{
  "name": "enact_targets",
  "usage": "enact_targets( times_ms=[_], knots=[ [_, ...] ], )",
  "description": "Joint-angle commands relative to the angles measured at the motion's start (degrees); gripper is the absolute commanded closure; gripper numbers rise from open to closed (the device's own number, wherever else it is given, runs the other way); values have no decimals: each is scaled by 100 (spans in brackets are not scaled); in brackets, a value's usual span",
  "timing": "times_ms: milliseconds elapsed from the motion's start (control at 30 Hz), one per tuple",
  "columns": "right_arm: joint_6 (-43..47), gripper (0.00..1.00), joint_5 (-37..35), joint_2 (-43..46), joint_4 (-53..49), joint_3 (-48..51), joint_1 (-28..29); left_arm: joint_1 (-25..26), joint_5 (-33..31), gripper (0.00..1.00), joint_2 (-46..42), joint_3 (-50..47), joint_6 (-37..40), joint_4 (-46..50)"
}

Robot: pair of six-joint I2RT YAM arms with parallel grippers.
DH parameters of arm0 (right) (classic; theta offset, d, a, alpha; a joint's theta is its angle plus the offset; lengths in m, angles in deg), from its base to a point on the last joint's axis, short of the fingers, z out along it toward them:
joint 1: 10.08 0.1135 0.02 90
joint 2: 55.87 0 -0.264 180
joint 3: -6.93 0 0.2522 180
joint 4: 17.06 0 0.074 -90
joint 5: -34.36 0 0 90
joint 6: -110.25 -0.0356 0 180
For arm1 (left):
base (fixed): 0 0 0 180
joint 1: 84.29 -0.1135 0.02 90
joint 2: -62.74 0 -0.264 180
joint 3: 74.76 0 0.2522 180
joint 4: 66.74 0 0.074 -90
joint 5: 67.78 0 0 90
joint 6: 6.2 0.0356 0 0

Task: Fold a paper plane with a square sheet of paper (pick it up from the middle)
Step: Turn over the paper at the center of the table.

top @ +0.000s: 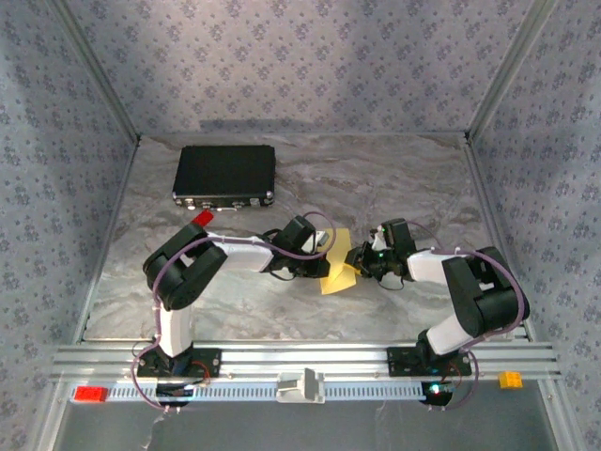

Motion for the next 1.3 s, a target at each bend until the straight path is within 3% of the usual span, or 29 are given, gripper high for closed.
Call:
enact_targets(
  times_ms=[0,533,733,967,1100,1267],
  knots=[
    [43,82,154,-121,161,56,-58,-45,32,97,-144,-99,-16,123],
    [176,94,313,-15,316,101,-160,-44,47,87,-470,-285,-130,-94],
    [462,95,34,464,-490,-62,-144,-33,-271,84,-937,-481,-131,-89],
    [1163,95,-1457,1542,-2801,-821,176,-34,-1397,83,-1969,-1055,-159,62],
    [1544,94,-3025,1962,-4127,-1593,802,-48,-2073,80,-2714,-1447,-146,221],
    [1582,95,-5074,1881,-5496,-2466,1564,-115,-2681,65,-3722,-1956,-118,481]
  ],
)
